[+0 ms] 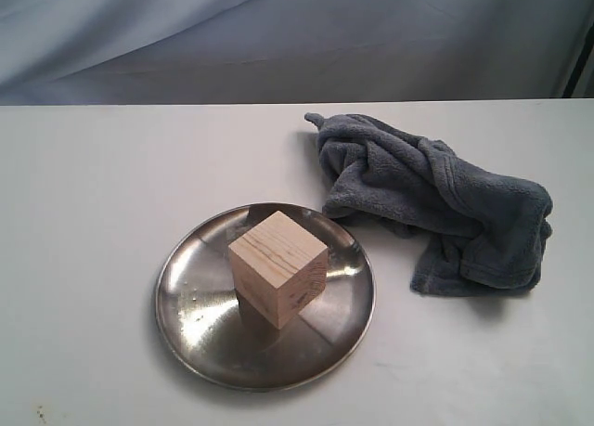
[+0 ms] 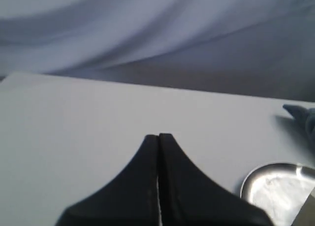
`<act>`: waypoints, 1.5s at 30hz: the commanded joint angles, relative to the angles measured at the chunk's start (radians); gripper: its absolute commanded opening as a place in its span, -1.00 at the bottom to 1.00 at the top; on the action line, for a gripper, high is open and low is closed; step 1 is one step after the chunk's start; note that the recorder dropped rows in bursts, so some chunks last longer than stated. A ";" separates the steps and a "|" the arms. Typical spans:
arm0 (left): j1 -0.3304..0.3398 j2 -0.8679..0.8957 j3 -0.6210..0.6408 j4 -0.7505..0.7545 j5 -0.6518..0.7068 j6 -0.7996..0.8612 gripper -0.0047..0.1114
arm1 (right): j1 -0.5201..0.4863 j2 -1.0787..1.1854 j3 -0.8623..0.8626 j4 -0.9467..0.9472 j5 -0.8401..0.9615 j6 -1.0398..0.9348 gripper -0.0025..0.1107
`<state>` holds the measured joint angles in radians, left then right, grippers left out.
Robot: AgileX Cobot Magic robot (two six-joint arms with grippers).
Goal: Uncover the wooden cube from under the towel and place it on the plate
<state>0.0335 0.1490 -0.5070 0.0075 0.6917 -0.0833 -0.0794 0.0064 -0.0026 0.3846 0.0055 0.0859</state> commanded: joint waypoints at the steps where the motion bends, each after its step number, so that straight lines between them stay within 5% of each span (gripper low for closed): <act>1: 0.001 -0.149 0.017 -0.007 -0.021 0.011 -0.92 | 0.000 -0.006 0.003 0.005 0.012 0.004 -0.90; 8: 0.001 -0.149 0.036 0.005 -0.132 0.011 -0.92 | 0.000 -0.006 0.003 0.005 0.012 0.004 -0.90; 15: 0.001 -0.149 0.225 0.015 -0.445 0.011 -0.92 | 0.000 -0.006 0.003 0.005 0.012 0.004 -0.90; 24: 0.001 -0.149 0.424 -0.021 -0.672 0.002 -0.92 | 0.000 -0.006 0.003 0.005 0.012 0.004 -0.90; 29: 0.001 -0.149 0.507 -0.024 -0.676 0.002 -0.92 | 0.000 -0.006 0.003 0.005 0.012 0.004 -0.90; 45: 0.001 -0.149 0.507 -0.024 -0.501 0.006 -0.92 | 0.000 -0.006 0.003 0.005 0.012 0.004 -0.90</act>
<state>0.0335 0.0024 -0.0051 -0.0079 0.1838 -0.0779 -0.0794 0.0064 -0.0026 0.3846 0.0055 0.0859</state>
